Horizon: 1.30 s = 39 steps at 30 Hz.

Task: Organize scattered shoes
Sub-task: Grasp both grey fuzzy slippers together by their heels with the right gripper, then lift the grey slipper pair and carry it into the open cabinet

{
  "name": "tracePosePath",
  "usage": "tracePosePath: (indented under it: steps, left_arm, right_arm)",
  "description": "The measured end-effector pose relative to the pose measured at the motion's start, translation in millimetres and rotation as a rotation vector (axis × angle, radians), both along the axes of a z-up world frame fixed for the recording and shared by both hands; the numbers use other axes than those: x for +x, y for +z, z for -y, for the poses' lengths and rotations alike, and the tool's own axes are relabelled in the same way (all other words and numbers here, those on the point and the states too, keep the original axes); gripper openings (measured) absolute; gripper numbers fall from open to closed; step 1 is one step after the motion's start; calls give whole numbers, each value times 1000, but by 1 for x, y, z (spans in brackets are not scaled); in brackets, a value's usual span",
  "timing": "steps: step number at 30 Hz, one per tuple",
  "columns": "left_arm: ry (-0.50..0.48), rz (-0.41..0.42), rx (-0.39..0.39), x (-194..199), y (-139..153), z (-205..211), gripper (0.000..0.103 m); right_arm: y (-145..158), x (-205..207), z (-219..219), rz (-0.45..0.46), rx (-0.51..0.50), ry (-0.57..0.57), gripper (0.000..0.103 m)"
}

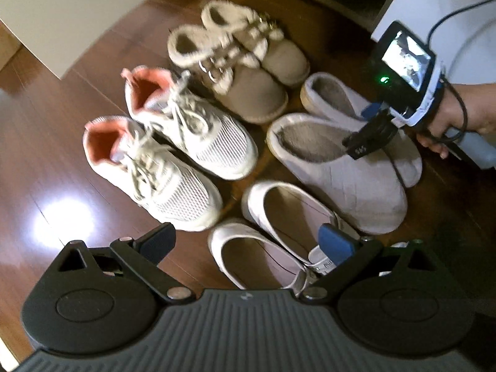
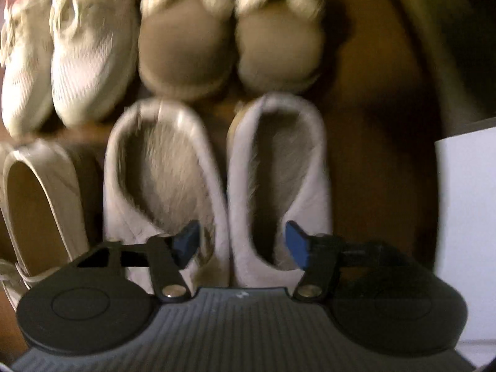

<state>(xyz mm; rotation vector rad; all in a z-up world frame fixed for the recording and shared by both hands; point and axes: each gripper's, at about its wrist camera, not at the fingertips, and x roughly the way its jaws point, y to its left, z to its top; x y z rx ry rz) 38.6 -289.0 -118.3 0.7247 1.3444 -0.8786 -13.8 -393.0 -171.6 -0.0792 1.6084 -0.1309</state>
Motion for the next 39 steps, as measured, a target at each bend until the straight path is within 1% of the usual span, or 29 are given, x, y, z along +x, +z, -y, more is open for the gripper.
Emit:
tracePosePath:
  steps: [1,2,3,4,5,7,8,9,10,11,12,13,14,15,16,17,18,19,22,24,26,27,29,30,32,35,37,38,39]
  left_arm:
    - [-2,-2,4,-2,-2,6,99]
    - [-6,-1,10,-2,-2,9,99]
    - [-13,2,19,-3,-1,12,99]
    - [-19,12,25,-2,3,16,99]
    - [-25,26,29,0,9,19,100]
    - [-31,52,34,3,26,19,99]
    - [-33,71,37,6,40,18,100]
    - [-35,80,38,7,47,17,100]
    - [-46,98,48,8,61,17,100]
    - [-61,119,55,10,75,17,100]
    - [-75,137,58,12,87,17,100]
    - [-81,146,58,13,94,16,100]
    - [-96,162,47,17,106,16,100]
    - [-110,177,35,21,115,17,100]
    - [-124,189,22,25,122,19,100]
    - [-142,203,5,32,129,21,100]
    - [-161,211,-14,40,134,25,100]
    - [-190,213,-42,52,137,29,100]
    - [-278,220,-122,83,137,29,100]
    - [-359,235,-180,104,134,34,100]
    - [-459,244,-250,129,129,47,100]
    - [-503,241,-290,140,125,55,100]
    - [-566,241,-361,153,117,74,100]
    - [-589,240,-391,157,112,85,100]
    - [-621,242,-438,165,96,116,100]
    - [-610,217,-479,170,71,146,100]
    - [-613,208,-509,169,59,168,100]
    - [-626,219,-525,165,57,176,100]
    - [-639,231,-540,162,55,185,100]
  right_arm:
    - [-7,-3,-3,-18,5,15,29]
    - [-10,-4,-6,-20,-7,35,23]
    - [-13,-6,-10,-19,-18,61,18]
    - [-9,-5,-11,-16,-18,45,17]
    - [1,-2,-8,-6,-10,-6,15]
    - [22,-2,-4,33,-2,-66,14]
    - [45,-3,-2,66,4,-110,14]
    - [75,-4,-1,103,10,-164,14]
    - [110,-3,1,149,19,-223,14]
    - [139,-2,3,188,25,-273,14]
    - [160,1,6,221,29,-316,14]
    - [197,8,11,279,38,-395,14]
    - [227,15,16,329,47,-462,14]
    - [243,20,21,360,53,-507,14]
    - [268,30,28,415,58,-579,14]
    - [300,40,36,492,59,-678,14]
    - [315,46,42,538,54,-745,14]
    - [336,57,52,607,38,-848,14]
    - [368,86,78,732,-33,-1049,14]
    - [382,107,96,781,-107,-1137,14]
    - [395,133,121,819,-205,-1223,14]
    - [397,140,130,827,-234,-1242,14]
    - [399,162,155,845,-332,-1278,14]
    - [396,169,163,848,-377,-1272,15]
    - [387,181,173,841,-478,-1231,15]
    - [373,190,178,840,-632,-1125,16]
    - [365,189,178,837,-683,-1033,21]
    - [361,188,178,834,-699,-989,24]
    - [358,187,178,831,-715,-945,40]
